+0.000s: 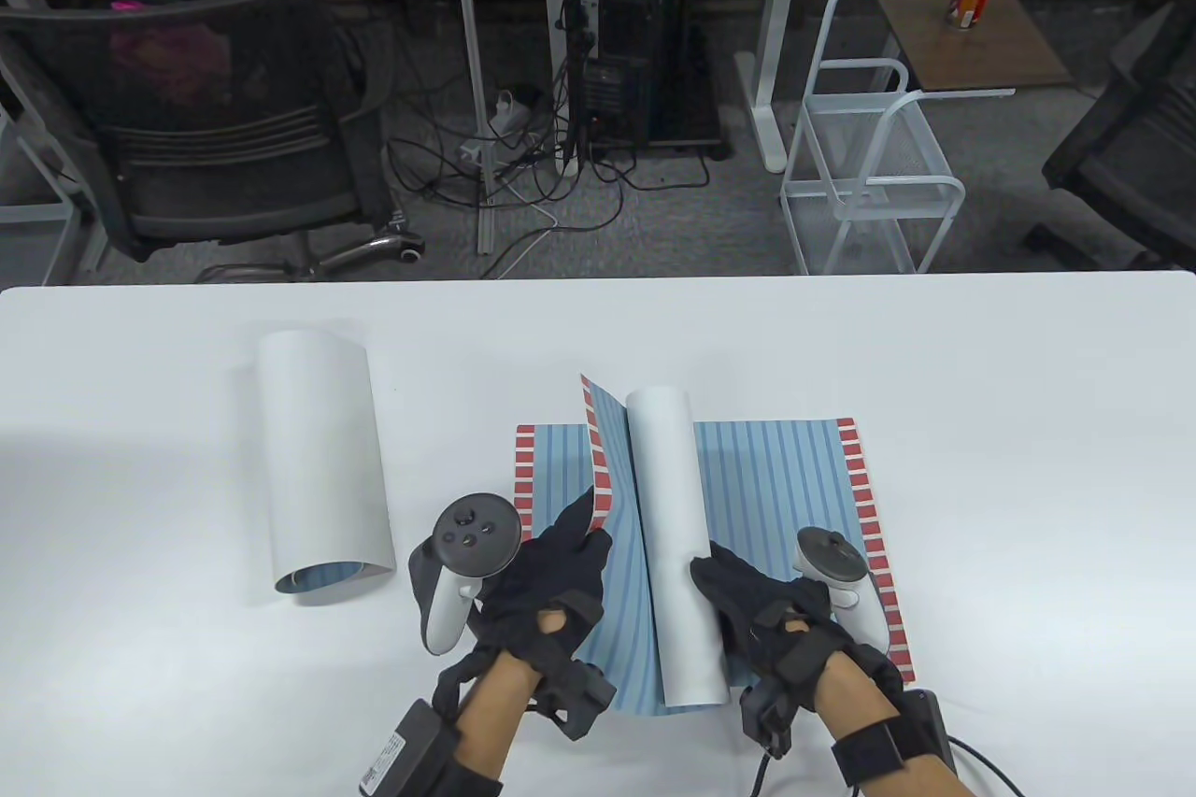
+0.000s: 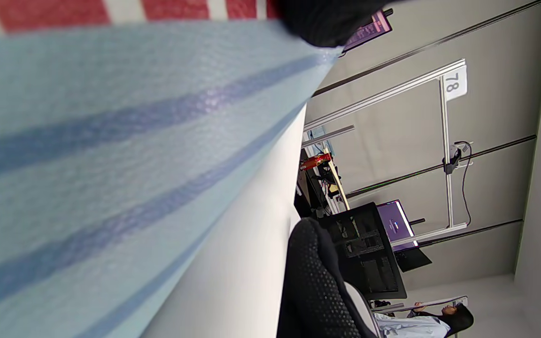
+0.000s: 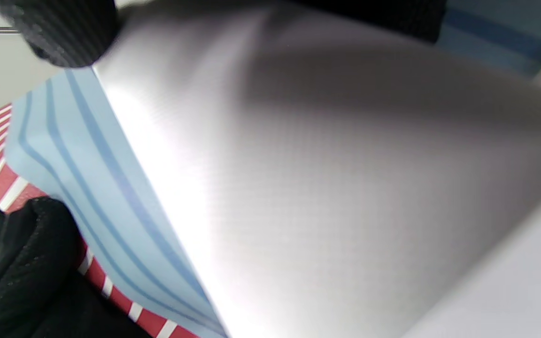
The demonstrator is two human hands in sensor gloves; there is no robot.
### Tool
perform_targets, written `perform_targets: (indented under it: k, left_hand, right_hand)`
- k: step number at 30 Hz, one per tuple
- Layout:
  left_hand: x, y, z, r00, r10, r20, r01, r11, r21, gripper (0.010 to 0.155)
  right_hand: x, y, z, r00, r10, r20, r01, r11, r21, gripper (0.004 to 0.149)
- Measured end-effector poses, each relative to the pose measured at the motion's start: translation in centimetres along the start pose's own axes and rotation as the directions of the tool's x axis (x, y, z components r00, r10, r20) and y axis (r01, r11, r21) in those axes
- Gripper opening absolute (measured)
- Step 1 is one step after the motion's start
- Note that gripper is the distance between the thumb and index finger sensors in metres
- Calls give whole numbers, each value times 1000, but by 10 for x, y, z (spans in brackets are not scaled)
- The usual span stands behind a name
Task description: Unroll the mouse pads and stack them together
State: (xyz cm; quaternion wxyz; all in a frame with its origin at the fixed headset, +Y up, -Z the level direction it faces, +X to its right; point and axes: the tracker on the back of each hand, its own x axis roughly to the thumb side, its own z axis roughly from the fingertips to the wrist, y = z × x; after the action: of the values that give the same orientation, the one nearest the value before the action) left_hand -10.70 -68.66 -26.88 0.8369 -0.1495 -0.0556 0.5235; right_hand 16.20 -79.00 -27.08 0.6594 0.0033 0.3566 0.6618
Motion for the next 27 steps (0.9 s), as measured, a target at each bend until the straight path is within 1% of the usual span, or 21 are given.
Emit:
perform_targets:
  k: [13, 21, 27]
  left_hand:
    - [22, 19, 11, 996, -9, 86, 8, 1000, 14, 55]
    - [32, 29, 16, 989, -20, 145, 24, 999, -25, 55]
    - [37, 39, 20, 984, -28, 174, 34, 999, -32, 55]
  right_hand:
    - [-2, -7, 0, 999, -38, 0, 38, 999, -34, 81]
    - [-3, -11, 0, 999, -47, -2, 47, 998, -47, 82]
    - [-4, -17, 1, 999, -54, -6, 54, 997, -59, 83]
